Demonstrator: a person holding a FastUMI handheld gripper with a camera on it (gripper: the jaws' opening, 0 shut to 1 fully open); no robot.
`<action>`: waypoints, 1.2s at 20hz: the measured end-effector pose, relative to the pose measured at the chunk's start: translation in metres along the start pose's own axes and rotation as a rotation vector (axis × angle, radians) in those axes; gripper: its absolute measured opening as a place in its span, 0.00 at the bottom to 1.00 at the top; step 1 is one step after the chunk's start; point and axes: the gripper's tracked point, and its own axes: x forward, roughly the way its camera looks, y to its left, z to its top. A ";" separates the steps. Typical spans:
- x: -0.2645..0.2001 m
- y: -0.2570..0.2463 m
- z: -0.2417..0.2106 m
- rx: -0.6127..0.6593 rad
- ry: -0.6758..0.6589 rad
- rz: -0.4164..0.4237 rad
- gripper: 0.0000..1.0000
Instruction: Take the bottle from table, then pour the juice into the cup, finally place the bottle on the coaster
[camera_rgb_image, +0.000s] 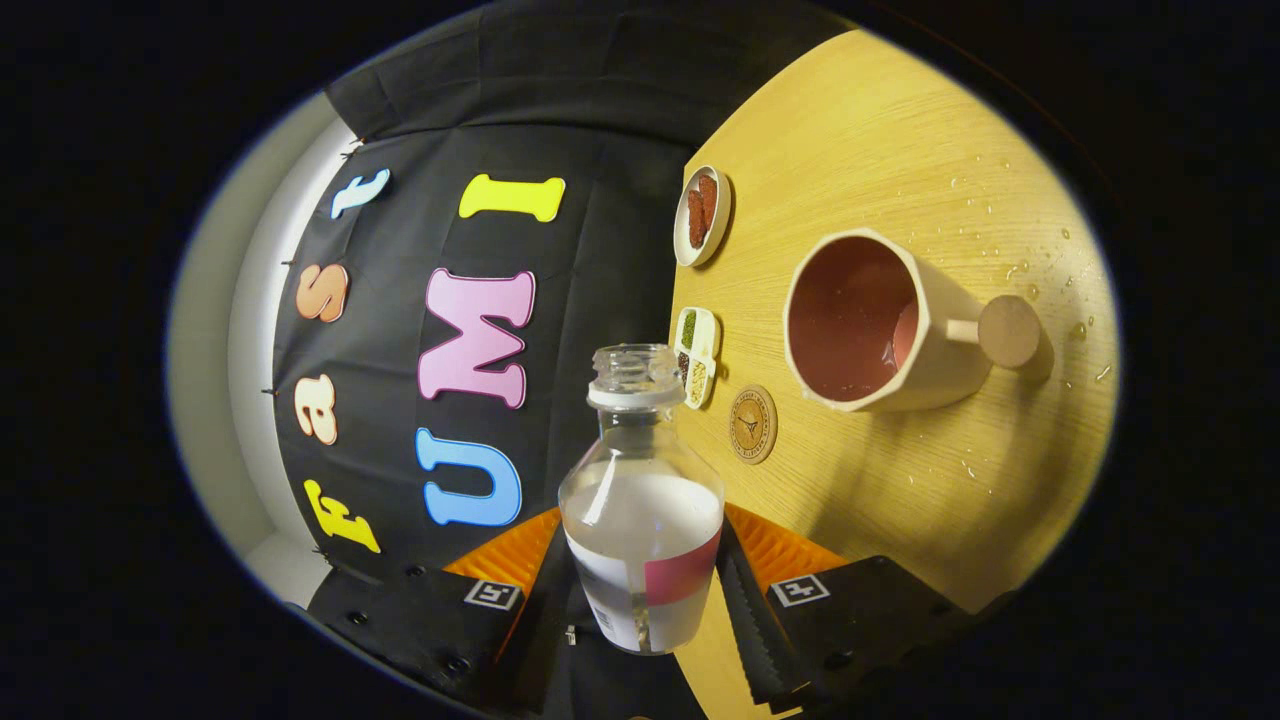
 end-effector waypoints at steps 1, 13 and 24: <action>0.000 0.001 0.002 0.025 -0.007 0.004 0.75; -0.001 -0.006 0.015 0.206 -0.028 0.005 0.75; 0.000 -0.009 0.018 0.328 -0.050 0.006 0.75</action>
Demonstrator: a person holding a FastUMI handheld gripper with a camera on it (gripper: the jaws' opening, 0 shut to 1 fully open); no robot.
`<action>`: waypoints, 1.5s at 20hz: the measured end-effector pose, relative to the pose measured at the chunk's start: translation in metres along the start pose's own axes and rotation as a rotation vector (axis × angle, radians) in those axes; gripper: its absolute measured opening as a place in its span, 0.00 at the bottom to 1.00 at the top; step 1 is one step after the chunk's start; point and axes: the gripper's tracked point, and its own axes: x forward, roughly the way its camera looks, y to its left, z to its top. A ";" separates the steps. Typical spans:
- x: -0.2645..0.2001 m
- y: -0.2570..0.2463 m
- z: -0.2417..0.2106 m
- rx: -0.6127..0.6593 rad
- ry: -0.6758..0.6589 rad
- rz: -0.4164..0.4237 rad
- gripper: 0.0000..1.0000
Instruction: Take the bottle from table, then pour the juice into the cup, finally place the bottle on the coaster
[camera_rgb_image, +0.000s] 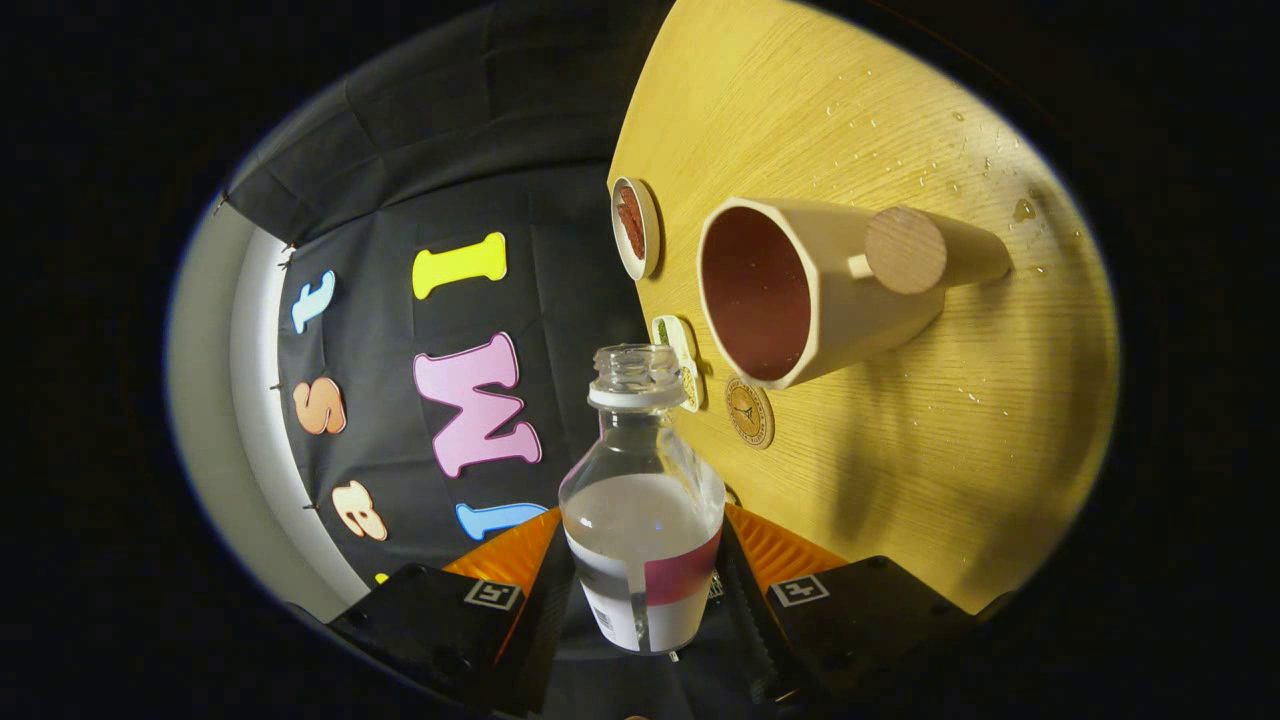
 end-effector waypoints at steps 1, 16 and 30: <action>0.001 0.000 0.001 0.013 -0.003 0.003 0.75; 0.002 0.013 -0.003 0.116 -0.003 0.045 0.75; 0.004 0.013 -0.002 0.154 -0.016 0.053 0.75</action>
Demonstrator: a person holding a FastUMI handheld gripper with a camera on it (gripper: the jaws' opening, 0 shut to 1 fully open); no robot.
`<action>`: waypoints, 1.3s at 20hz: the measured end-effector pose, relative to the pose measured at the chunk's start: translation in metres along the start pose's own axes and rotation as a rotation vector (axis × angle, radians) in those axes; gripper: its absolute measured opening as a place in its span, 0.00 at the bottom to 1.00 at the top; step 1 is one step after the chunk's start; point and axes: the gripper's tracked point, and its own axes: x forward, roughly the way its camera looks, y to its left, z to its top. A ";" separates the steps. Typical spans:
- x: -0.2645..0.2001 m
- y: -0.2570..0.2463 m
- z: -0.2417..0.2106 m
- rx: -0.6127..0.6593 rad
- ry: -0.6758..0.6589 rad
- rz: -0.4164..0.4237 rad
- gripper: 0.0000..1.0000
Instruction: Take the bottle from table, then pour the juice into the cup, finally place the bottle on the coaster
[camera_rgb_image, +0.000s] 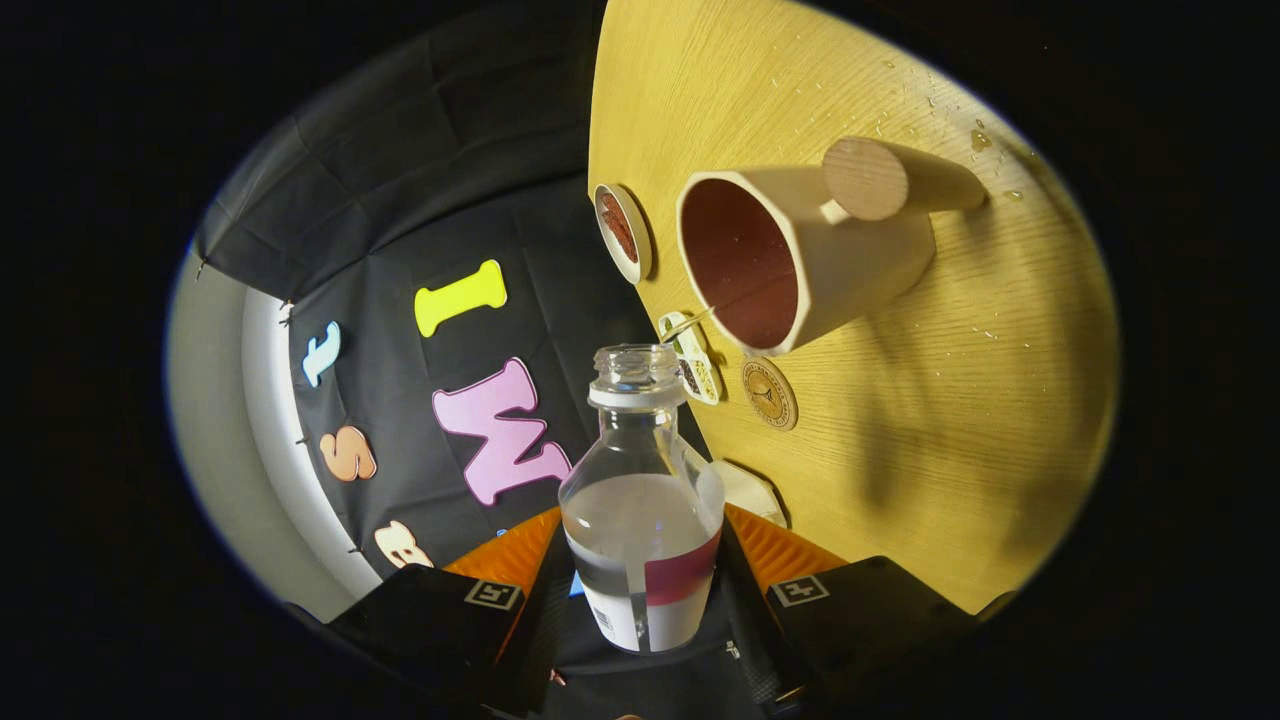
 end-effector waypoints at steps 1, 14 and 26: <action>0.001 0.000 0.001 0.002 -0.003 0.002 0.75; 0.002 0.009 0.009 0.051 -0.032 0.013 0.75; 0.009 0.012 0.003 0.093 -0.041 0.006 0.75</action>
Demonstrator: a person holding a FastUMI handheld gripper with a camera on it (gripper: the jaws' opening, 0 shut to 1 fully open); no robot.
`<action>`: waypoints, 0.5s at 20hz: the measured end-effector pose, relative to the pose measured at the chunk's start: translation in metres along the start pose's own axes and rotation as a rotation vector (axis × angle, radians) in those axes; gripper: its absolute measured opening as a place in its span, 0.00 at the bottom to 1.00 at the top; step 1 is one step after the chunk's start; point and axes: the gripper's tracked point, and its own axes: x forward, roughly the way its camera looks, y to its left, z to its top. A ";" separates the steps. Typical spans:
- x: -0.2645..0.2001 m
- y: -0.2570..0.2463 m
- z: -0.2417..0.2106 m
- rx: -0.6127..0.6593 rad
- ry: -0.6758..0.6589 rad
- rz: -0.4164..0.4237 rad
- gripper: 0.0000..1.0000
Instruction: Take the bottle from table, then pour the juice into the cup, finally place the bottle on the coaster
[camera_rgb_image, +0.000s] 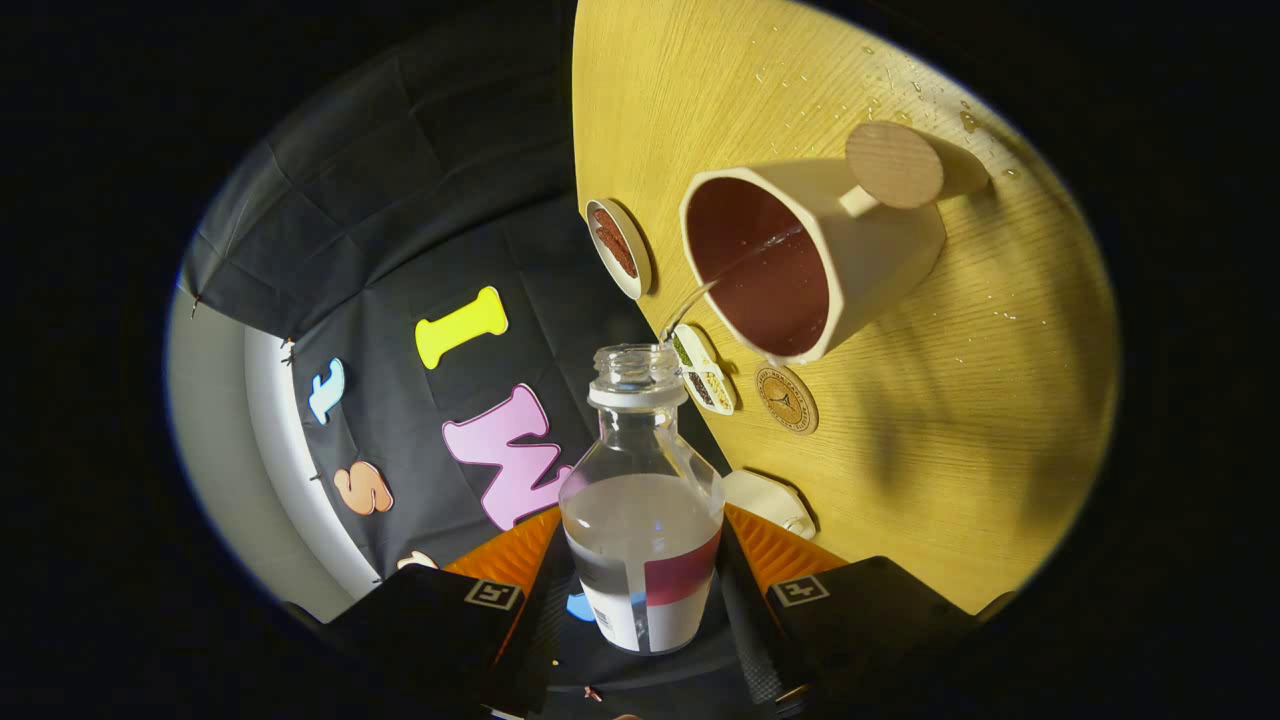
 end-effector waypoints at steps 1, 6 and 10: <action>0.001 -0.001 -0.001 0.003 0.001 -0.002 0.75; 0.003 -0.003 -0.006 0.019 0.005 -0.012 0.75; 0.001 -0.003 -0.009 0.020 0.010 -0.013 0.75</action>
